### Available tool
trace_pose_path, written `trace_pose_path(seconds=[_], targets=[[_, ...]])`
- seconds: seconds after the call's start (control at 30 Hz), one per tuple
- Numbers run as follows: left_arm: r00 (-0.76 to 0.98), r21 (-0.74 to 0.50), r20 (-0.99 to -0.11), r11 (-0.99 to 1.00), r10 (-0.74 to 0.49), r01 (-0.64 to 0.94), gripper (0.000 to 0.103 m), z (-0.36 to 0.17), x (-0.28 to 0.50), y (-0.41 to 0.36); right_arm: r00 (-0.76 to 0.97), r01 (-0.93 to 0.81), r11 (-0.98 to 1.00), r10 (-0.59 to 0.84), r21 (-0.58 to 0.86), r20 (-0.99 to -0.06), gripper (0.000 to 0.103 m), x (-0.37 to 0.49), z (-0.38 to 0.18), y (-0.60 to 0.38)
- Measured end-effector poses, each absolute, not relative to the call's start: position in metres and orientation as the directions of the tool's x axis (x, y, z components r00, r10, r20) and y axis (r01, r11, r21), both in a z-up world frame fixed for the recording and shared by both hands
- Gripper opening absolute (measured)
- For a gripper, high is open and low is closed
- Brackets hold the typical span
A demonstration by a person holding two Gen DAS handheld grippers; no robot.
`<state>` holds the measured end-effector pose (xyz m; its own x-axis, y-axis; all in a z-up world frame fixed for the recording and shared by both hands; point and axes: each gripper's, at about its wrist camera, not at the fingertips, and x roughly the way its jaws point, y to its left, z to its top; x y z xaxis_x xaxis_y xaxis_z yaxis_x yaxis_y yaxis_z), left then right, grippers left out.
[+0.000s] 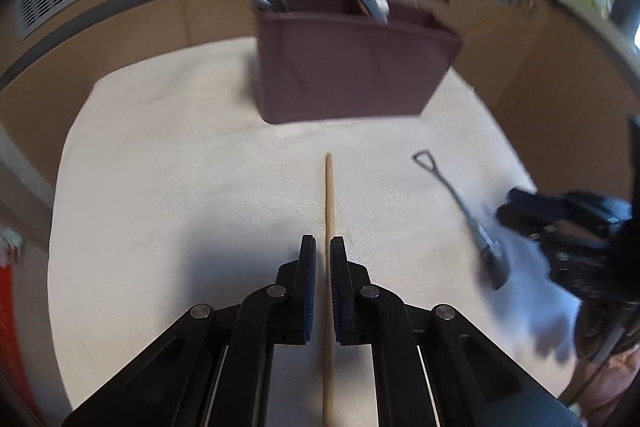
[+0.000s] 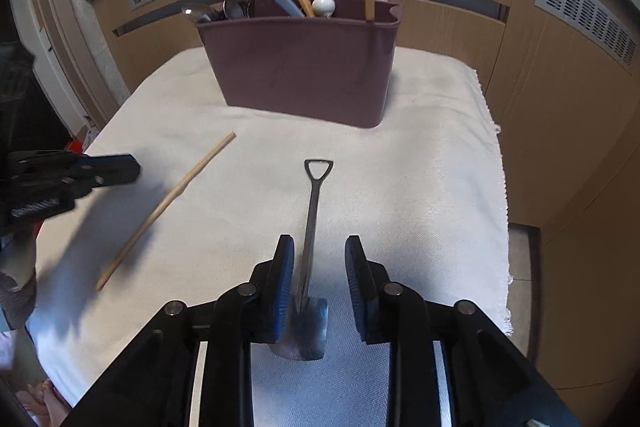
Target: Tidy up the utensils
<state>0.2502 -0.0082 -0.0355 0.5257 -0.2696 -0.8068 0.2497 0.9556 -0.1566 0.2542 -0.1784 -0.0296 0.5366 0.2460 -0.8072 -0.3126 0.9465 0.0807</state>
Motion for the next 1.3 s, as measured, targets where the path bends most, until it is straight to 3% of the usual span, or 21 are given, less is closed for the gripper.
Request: trace_pose_path(seconds=[0.1, 0.23, 0.4, 0.47, 0.5, 0.53, 0.6, 0.87, 0.93, 1.03, 1.23, 1.27, 1.3], targets=[[0.536, -0.222, -0.783, 0.947, -0.315, 0.232, 0.007, -0.035, 0.239, 0.009, 0.532, -0.305, 0.949, 0.240, 0.081, -0.812, 0.051, 0.235, -0.032, -0.183], [0.507, -0.169, -0.811, 0.947, -0.292, 0.275, 0.009, -0.046, 0.242, 0.004, 0.536, -0.290, 0.957, 0.185, 0.026, -0.824, 0.053, 0.206, -0.045, -0.177], [0.466, -0.194, -0.828, 0.939, -0.312, 0.283, 0.016, -0.065, 0.245, 0.003, 0.541, -0.263, 0.964, 0.181, 0.039, -0.822, 0.052, 0.206, -0.060, -0.168], [0.462, -0.197, -0.831, 0.940, -0.310, 0.277, 0.023, -0.065, 0.241, 0.004, 0.553, -0.270, 0.963, 0.165, 0.012, -0.817, 0.046, 0.209, -0.060, -0.163], [0.460, -0.198, -0.832, 0.941, -0.309, 0.274, 0.029, -0.065, 0.239, 0.005, 0.556, -0.278, 0.961, 0.160, -0.001, -0.815, 0.030, 0.210, -0.058, -0.161], [0.460, -0.197, -0.833, 0.942, -0.307, 0.273, 0.036, -0.064, 0.238, 0.007, 0.551, -0.290, 0.957, 0.166, -0.001, -0.818, 0.030, 0.211, -0.055, -0.160], [0.460, -0.190, -0.835, 0.943, -0.302, 0.275, 0.039, -0.062, 0.235, 0.007, 0.568, -0.287, 0.958, 0.173, 0.003, -0.805, 0.030, 0.208, -0.046, -0.162], [0.393, -0.118, -0.882, 0.929, -0.261, 0.352, 0.038, -0.063, 0.255, -0.021, 0.686, -0.268, 0.963, 0.203, 0.017, -0.699, 0.029, 0.185, 0.006, -0.183], [0.353, -0.103, -0.905, 0.926, -0.238, 0.362, 0.038, -0.064, 0.271, -0.028, 0.702, -0.268, 0.963, 0.205, 0.015, -0.682, 0.009, 0.182, 0.013, -0.186], [0.301, -0.076, -0.934, 0.928, -0.195, 0.364, 0.032, -0.067, 0.292, -0.035, 0.718, -0.271, 0.962, 0.215, 0.019, -0.662, 0.009, 0.183, 0.019, -0.193], [0.247, -0.035, -0.959, 0.923, -0.140, 0.384, 0.028, -0.068, 0.313, -0.054, 0.696, -0.284, 0.958, 0.240, 0.049, -0.677, 0.013, 0.191, 0.006, -0.202], [0.247, -0.027, -0.960, 0.921, -0.132, 0.389, 0.026, -0.068, 0.313, -0.056, 0.690, -0.282, 0.958, 0.242, 0.055, -0.683, 0.013, 0.191, 0.002, -0.201], [0.250, -0.024, -0.960, 0.921, -0.130, 0.390, 0.016, -0.067, 0.313, -0.058, 0.680, -0.280, 0.958, 0.246, 0.066, -0.691, 0.014, 0.192, -0.002, -0.202]])
